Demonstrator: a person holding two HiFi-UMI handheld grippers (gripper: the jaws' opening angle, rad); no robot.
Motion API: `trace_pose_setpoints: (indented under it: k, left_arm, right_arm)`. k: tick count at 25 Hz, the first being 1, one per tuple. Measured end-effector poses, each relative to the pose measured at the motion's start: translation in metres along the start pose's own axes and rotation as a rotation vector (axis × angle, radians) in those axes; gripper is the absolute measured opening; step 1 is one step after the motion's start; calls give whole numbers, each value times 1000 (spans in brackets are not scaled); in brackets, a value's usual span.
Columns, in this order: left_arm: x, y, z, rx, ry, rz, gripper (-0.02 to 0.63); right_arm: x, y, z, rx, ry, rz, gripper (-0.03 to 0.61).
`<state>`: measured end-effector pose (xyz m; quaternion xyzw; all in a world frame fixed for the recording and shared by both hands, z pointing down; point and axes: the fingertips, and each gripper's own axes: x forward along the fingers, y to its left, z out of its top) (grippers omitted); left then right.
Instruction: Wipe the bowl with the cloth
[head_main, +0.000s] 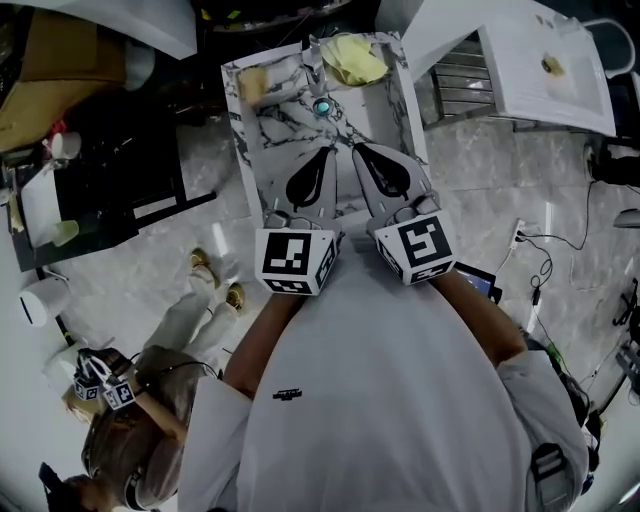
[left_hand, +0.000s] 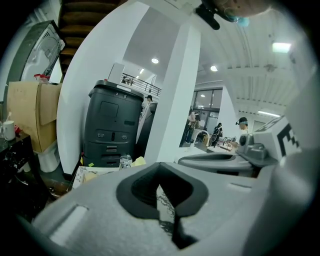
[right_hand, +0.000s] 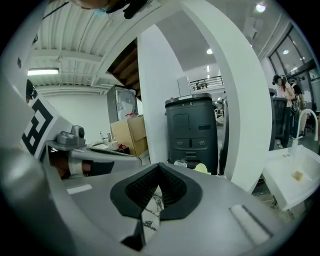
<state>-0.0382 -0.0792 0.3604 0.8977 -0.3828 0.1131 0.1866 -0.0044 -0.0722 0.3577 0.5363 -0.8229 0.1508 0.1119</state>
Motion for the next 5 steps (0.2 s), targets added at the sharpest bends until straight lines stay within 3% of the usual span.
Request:
trace_pose_setpoints:
  k: [5]
  left_arm:
    - [-1,0,-8,13,26,11,0]
  right_arm:
    - [-2,-3,-5,14,10,-9,0]
